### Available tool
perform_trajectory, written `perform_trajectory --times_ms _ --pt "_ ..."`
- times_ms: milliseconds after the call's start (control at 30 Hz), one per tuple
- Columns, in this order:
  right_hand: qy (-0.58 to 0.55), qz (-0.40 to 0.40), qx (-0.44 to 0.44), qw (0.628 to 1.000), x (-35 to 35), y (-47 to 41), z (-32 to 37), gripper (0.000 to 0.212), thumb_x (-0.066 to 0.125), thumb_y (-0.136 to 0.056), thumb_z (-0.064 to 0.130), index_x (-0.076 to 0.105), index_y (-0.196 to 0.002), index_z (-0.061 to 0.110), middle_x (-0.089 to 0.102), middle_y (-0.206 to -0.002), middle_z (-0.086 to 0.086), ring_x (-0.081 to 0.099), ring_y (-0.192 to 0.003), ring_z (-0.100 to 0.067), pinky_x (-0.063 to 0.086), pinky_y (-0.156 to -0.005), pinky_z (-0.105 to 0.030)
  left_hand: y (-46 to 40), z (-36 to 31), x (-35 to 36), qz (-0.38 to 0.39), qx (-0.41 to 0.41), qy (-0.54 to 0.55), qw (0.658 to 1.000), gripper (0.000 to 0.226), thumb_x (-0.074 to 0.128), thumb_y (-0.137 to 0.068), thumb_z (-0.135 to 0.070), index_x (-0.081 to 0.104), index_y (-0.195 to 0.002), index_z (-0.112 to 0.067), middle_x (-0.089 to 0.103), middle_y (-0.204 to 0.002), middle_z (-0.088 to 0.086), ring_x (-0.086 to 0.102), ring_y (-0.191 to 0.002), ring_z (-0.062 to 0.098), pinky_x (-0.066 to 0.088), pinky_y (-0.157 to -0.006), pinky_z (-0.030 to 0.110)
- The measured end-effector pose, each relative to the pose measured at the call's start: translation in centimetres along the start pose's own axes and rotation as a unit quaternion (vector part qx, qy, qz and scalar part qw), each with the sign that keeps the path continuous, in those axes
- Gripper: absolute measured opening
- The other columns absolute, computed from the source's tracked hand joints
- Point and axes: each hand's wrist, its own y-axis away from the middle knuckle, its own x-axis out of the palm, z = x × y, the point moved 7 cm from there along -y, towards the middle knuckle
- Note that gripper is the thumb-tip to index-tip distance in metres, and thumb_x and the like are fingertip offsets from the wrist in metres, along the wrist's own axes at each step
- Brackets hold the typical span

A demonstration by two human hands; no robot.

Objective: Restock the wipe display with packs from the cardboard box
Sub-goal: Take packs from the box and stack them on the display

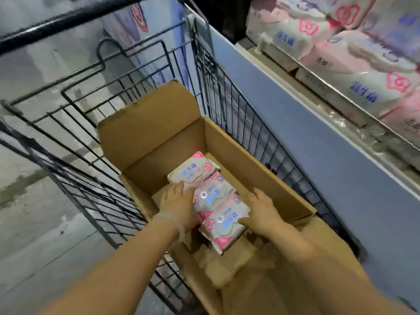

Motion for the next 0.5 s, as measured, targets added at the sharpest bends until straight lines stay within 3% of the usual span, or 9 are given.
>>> perform_trajectory --times_ms 167,267,367,433,500 --pt "-0.044 0.048 0.090 0.994 4.0 -3.5 -2.5 0.071 0.060 -0.088 0.033 0.023 -0.148 0.019 0.028 -0.153 -0.008 0.029 -0.140 -0.025 0.029 -0.109 -0.029 -3.4 0.4 7.3 0.087 0.001 0.069 0.994 0.082 0.067 -0.076 -0.049 0.029 -0.142 -0.017 0.025 -0.151 0.012 0.022 -0.140 0.032 0.030 -0.112 0.040" --pt "-0.151 0.028 0.150 0.977 6.3 -5.7 -4.9 0.077 0.074 -0.073 0.036 0.041 -0.138 0.013 0.049 -0.139 -0.008 0.046 -0.130 -0.023 0.038 -0.101 -0.027 -5.1 -1.1 10.5 0.136 0.027 0.055 0.989 0.074 0.067 -0.078 -0.044 0.035 -0.138 -0.014 0.028 -0.147 0.015 0.026 -0.138 0.033 0.029 -0.110 0.038" --pt "-0.347 0.020 0.278 0.896 10.5 -6.8 -7.4 0.094 0.081 -0.068 0.030 0.028 -0.141 0.002 0.044 -0.141 -0.011 0.043 -0.131 -0.027 0.038 -0.105 -0.033 -7.9 -4.0 10.9 0.110 0.093 0.053 0.988 0.058 0.062 -0.084 -0.032 0.042 -0.134 -0.010 0.033 -0.142 0.016 0.034 -0.133 0.032 0.032 -0.108 0.037" --pt "-0.430 0.041 0.346 0.833 14.3 -7.0 -7.4 0.104 0.080 -0.067 0.038 0.019 -0.142 0.001 0.043 -0.139 -0.015 0.045 -0.127 -0.033 0.044 -0.100 -0.038 -10.1 -6.5 10.3 0.065 0.152 0.070 0.984 0.047 0.060 -0.086 -0.028 0.051 -0.125 -0.004 0.045 -0.129 0.018 0.044 -0.123 0.034 0.039 -0.099 0.036" --pt "-0.501 0.031 0.386 0.774 17.9 -7.2 -6.8 0.111 0.080 -0.054 0.046 0.022 -0.140 0.006 0.045 -0.135 -0.014 0.051 -0.121 -0.035 0.046 -0.093 -0.040 -12.2 -9.1 10.4 0.057 0.219 0.057 0.972 0.054 0.070 -0.079 -0.026 0.054 -0.124 -0.002 0.049 -0.126 0.020 0.047 -0.121 0.035 0.040 -0.098 0.036"
